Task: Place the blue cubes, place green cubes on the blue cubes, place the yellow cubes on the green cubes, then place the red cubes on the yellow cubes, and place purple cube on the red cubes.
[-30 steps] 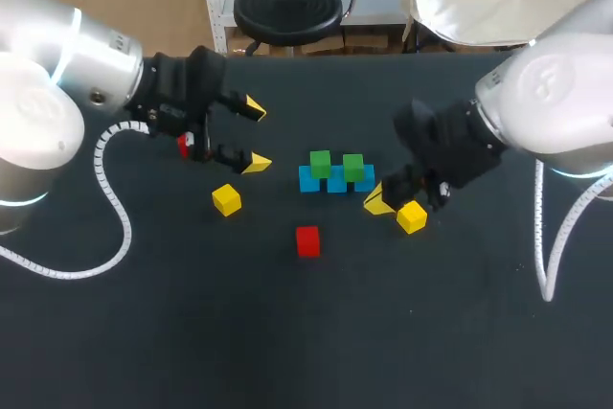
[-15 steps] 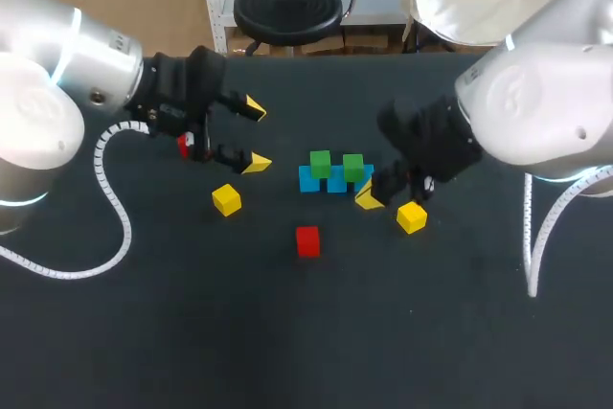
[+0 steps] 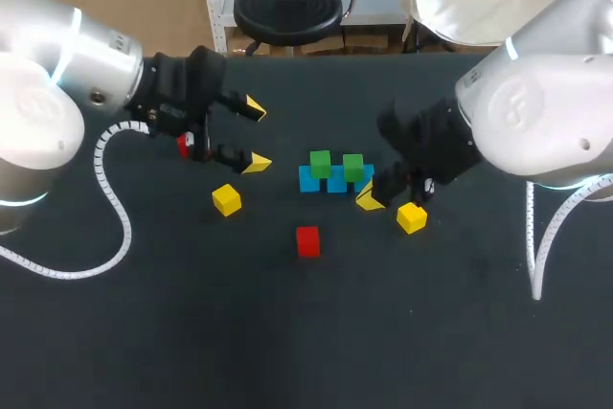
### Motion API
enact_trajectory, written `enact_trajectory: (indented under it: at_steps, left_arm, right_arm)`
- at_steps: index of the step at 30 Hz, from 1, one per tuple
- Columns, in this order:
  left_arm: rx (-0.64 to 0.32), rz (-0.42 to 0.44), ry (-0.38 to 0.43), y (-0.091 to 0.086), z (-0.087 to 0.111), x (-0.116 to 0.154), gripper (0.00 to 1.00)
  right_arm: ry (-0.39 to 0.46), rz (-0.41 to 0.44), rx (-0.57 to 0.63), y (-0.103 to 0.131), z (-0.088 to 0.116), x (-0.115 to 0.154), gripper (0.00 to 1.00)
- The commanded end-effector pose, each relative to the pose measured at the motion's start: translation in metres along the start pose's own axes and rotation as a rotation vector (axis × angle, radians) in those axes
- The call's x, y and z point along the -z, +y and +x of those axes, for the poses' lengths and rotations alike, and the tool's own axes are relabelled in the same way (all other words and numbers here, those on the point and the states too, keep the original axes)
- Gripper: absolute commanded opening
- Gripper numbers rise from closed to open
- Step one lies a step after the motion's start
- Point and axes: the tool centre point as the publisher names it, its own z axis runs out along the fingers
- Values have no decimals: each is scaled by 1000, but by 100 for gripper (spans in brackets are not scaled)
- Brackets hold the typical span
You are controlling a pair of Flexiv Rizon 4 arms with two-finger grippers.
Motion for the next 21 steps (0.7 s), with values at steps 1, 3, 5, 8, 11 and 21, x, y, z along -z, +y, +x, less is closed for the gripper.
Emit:
enact_trajectory:
  at_steps: [1, 3, 5, 8, 11, 21]
  left_arm:
    - [-3, -2, -7, -1, 2, 0, 100]
    - [-3, -2, -7, -1, 2, 0, 100]
    - [-3, -2, -7, -1, 2, 0, 100]
    - [-3, -2, -7, -1, 2, 0, 100]
    - [-3, -2, -7, -1, 2, 0, 100]
    - [-3, -2, -7, -1, 2, 0, 100]
  right_arm:
    - [1, 1, -1, -1, 0, 0, 0]
    - [1, 0, 0, -2, -1, 0, 0]
    - [1, -1, 1, -2, -1, 0, 0]
    - [1, -3, 0, -3, 0, -1, 0]
    - [-1, -1, 0, -5, -1, -1, 0]
    - [0, -1, 5, -9, -2, -2, 0]
